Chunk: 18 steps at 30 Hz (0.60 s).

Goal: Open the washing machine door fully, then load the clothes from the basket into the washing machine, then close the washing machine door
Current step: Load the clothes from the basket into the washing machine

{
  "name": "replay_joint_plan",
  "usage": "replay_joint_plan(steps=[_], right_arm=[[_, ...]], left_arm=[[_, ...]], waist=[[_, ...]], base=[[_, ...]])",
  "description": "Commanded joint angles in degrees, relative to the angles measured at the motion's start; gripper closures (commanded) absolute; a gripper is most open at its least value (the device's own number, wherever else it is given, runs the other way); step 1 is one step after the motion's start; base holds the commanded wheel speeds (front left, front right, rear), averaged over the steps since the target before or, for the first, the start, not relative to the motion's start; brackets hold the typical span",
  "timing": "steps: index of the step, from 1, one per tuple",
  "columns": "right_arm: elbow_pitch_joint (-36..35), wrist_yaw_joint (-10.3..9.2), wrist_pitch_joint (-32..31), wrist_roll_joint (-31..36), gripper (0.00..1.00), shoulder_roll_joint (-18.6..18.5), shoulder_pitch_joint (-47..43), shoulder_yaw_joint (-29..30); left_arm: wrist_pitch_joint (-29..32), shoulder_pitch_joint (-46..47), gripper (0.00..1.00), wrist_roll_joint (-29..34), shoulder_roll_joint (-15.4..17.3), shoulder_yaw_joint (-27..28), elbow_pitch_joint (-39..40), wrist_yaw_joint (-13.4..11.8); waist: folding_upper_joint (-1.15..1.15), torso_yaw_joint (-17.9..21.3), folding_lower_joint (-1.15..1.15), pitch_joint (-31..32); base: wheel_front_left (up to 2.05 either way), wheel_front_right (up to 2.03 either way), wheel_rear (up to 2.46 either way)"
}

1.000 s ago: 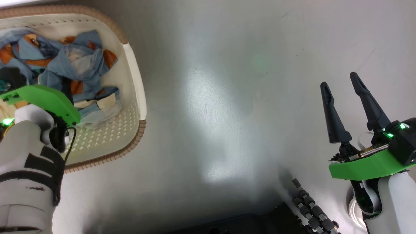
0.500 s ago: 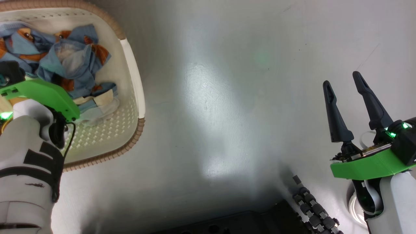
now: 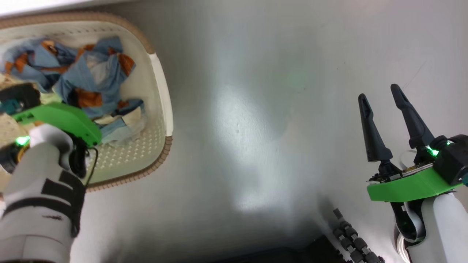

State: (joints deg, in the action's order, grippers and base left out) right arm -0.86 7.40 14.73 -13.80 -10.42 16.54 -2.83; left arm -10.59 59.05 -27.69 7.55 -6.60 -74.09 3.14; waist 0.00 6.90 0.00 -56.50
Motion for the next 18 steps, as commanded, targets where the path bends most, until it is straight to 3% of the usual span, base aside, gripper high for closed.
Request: replay_joint_plan(steps=[1,10,18], right_arm=[[-0.54,0.09,0.27,-0.47,0.0,0.2,-1.73,-1.15],[1.44,0.09,0.27,-0.63,0.0,1.59,-2.19,-1.19],[3.54,0.09,0.27,-0.69,0.0,2.49,-4.42,-1.19]], left_arm=[[-0.96,-3.86,1.0,-0.65,1.86,1.03,0.13,0.28],[-4.32,-10.36,1.0,-3.32,-0.48,3.43,1.84,2.28],[-4.4,-20.78,1.0,-2.42,-1.69,7.51,13.23,2.58]], waist=[[0.0,-0.85,0.0,2.49],[0.0,-3.18,0.0,11.85],[0.0,-5.86,0.0,22.27]], base=[[0.0,0.0,0.0],[0.0,0.0,0.0],[0.0,0.0,0.0]])
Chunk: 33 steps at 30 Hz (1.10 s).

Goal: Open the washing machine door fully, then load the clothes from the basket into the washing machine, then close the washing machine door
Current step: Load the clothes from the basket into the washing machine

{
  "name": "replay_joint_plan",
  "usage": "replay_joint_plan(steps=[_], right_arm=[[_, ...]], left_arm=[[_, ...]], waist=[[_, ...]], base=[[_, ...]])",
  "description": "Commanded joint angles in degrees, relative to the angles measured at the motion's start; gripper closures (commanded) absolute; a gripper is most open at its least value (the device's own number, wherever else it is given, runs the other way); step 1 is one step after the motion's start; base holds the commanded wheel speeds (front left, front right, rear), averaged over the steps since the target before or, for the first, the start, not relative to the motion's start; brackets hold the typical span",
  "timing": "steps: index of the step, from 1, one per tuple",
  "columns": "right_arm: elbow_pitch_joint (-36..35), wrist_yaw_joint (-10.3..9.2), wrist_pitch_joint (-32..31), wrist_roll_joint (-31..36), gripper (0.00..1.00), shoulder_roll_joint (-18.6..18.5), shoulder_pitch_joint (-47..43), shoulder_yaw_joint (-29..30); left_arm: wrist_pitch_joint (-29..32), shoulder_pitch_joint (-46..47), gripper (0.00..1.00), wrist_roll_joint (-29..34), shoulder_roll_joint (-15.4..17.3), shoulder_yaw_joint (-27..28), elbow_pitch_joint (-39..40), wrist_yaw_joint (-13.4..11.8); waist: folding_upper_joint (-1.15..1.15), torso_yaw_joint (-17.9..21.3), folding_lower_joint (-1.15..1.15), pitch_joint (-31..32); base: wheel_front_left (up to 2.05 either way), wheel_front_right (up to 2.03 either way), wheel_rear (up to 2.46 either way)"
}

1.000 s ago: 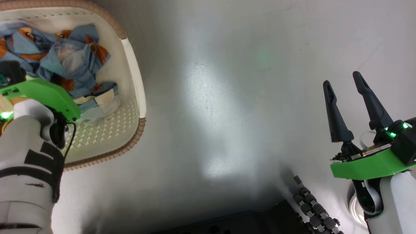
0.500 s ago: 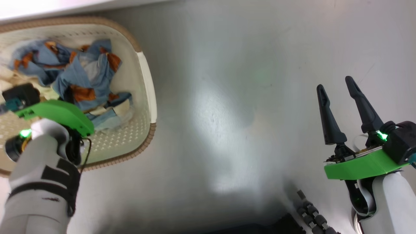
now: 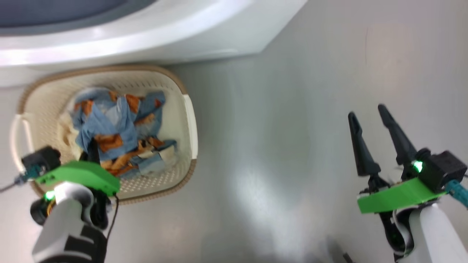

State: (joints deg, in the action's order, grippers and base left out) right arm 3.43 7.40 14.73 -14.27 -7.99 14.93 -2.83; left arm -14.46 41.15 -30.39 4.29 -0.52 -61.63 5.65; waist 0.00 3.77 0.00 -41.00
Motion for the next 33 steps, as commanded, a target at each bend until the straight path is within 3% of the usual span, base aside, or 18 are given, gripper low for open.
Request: replay_joint_plan(steps=[1,13,21,33], right_arm=[[-0.51,0.09,0.27,-0.21,0.0,0.13,-3.26,-1.26],[2.02,0.09,0.27,-0.18,0.0,1.07,-10.8,-2.13],[2.31,0.09,0.27,0.12,0.0,1.95,-15.76,-1.61],[1.86,0.09,0.27,3.39,0.0,2.15,-19.93,-2.36]], left_arm=[[-0.52,-4.29,1.0,0.59,1.31,1.99,2.24,0.09],[-0.53,-21.33,1.0,5.94,-1.16,4.35,18.93,0.19],[-0.53,-32.26,1.0,11.48,-1.38,2.54,33.84,-2.7],[-0.53,-43.13,1.0,13.17,-1.4,-1.61,50.07,-7.56]], waist=[[0.0,-3.12,0.0,8.15],[0.0,-7.69,0.0,25.04],[0.0,-10.25,0.0,32.89],[0.0,-11.29,0.0,39.52]], base=[[0.0,0.0,0.0],[0.0,0.0,0.0],[0.0,0.0,0.0],[0.0,0.0,0.0]])
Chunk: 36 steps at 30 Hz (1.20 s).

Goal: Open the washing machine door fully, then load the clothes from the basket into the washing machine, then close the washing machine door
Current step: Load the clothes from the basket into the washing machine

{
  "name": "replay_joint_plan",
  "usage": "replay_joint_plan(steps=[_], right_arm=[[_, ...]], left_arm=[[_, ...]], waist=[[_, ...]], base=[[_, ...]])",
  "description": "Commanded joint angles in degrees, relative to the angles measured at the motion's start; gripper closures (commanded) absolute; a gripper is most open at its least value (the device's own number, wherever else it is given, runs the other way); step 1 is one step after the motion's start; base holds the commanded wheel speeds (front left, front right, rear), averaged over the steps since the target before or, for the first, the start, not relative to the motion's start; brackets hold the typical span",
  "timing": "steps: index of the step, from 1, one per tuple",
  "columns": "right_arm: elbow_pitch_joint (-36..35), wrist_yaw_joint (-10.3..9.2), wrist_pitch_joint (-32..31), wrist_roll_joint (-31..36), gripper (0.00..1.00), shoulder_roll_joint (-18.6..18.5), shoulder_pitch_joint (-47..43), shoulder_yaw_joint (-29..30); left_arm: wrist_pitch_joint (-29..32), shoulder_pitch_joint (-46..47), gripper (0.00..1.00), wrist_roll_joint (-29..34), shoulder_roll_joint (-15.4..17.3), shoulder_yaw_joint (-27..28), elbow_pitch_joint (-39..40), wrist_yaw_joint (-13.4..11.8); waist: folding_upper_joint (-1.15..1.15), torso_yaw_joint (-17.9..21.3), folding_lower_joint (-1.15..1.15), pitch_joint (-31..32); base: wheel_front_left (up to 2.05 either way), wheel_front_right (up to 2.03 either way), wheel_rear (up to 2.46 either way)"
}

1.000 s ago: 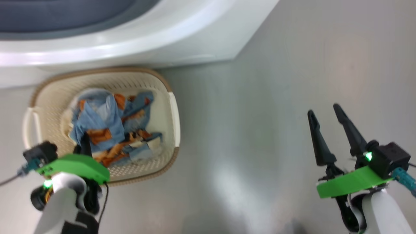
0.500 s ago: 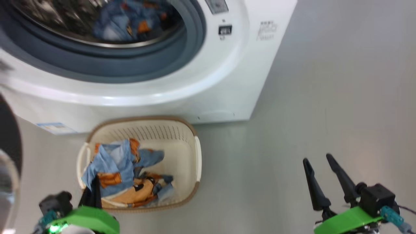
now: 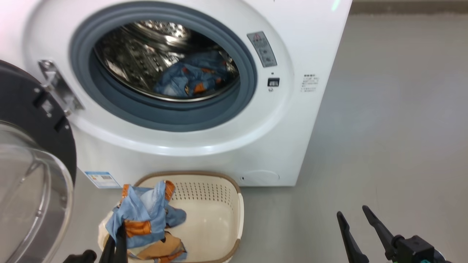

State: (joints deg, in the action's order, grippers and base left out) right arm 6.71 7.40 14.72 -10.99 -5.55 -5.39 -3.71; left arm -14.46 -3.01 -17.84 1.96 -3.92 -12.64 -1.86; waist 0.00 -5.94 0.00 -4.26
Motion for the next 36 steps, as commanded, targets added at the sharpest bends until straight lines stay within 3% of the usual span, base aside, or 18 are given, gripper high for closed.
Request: replay_joint_plan(steps=[1,12,19,27,36], right_arm=[[-1.48,0.09,0.28,0.34,0.0,-0.25,0.02,-1.35],[-2.86,0.09,0.28,1.53,0.0,0.31,-1.47,0.72],[-2.89,0.09,0.28,1.39,0.0,1.22,-0.93,0.31],[-2.56,0.09,0.28,0.84,0.0,1.8,1.03,-0.66],[-2.71,0.09,0.28,0.09,0.0,2.32,4.58,-1.81]], left_arm=[[-0.53,0.29,1.0,0.67,0.93,1.67,2.27,-0.46],[-0.53,-3.44,1.0,2.29,0.92,0.54,9.42,-1.76],[-0.53,-3.3,1.0,2.91,0.92,-0.09,11.11,-1.08],[-0.53,1.76,1.0,2.76,1.37,0.81,9.18,0.2],[-0.16,13.28,1.0,2.07,4.71,3.4,3.34,0.58]], waist=[[0.0,-1.67,0.0,3.29],[0.0,-2.21,0.0,4.01],[0.0,-1.17,0.0,3.1],[0.0,2.54,0.0,0.69],[0.0,9.68,0.0,-5.58]], base=[[0.0,0.0,0.0],[0.0,0.0,0.0],[0.0,0.0,0.0],[0.0,0.0,0.0],[0.0,0.0,0.0]])
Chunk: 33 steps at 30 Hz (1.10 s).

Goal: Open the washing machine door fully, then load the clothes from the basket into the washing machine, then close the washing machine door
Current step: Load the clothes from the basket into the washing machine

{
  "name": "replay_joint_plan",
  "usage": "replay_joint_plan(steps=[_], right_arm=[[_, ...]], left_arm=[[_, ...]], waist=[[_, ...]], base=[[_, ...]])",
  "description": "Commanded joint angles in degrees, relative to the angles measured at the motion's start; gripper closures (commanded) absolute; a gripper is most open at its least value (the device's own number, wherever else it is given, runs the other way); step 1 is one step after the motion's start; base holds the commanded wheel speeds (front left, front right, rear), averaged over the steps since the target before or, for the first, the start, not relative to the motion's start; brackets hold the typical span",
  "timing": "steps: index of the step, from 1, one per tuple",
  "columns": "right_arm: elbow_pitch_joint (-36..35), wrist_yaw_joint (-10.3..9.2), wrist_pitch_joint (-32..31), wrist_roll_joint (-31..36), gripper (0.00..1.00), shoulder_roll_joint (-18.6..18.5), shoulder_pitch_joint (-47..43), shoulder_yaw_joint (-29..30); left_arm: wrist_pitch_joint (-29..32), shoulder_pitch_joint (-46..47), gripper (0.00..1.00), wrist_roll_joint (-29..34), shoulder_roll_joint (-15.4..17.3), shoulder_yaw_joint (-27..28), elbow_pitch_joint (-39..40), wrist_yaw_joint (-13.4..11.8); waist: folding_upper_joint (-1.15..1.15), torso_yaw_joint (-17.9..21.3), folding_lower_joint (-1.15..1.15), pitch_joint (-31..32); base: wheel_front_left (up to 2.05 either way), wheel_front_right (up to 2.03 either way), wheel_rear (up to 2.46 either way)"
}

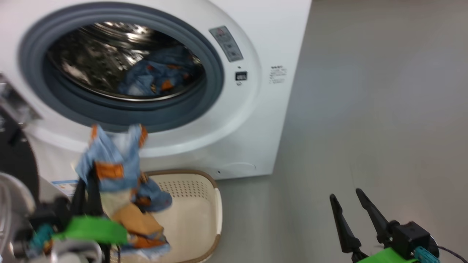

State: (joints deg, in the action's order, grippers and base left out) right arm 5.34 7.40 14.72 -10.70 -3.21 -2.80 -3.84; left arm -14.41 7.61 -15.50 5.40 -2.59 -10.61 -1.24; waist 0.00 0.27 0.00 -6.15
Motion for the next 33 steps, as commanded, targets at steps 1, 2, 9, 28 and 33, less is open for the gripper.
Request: replay_joint_plan(steps=[1,2,9,28,33], right_arm=[[-1.4,0.09,0.28,-0.38,0.0,0.03,2.48,-2.0],[-1.43,0.09,0.28,-0.59,0.0,0.08,3.0,-2.45],[-0.57,0.09,0.28,-2.25,0.0,0.29,6.81,-5.32],[-1.92,0.09,0.28,-4.69,0.0,0.33,11.42,-11.14],[-2.91,0.09,0.28,-3.54,0.0,0.33,11.93,-11.68]], left_arm=[[-0.03,4.41,1.0,-0.37,1.77,2.36,0.81,0.02],[0.14,6.21,1.0,-0.66,2.28,2.77,0.12,0.15],[0.59,19.77,1.0,-0.75,6.27,4.61,-6.45,0.28],[0.82,51.5,1.0,2.1,21.03,5.75,-36.65,1.21],[0.91,58.98,1.0,3.28,23.15,4.74,-41.56,0.63]], waist=[[0.0,4.23,0.0,-4.78],[0.0,5.03,0.0,-5.9],[0.0,10.46,0.0,-12.66],[0.0,21.86,0.0,-25.98],[0.0,22.34,0.0,-29.36]], base=[[0.0,0.0,0.0],[0.0,0.0,0.0],[0.0,0.0,0.0],[0.0,0.0,0.0],[0.0,0.0,0.0]])
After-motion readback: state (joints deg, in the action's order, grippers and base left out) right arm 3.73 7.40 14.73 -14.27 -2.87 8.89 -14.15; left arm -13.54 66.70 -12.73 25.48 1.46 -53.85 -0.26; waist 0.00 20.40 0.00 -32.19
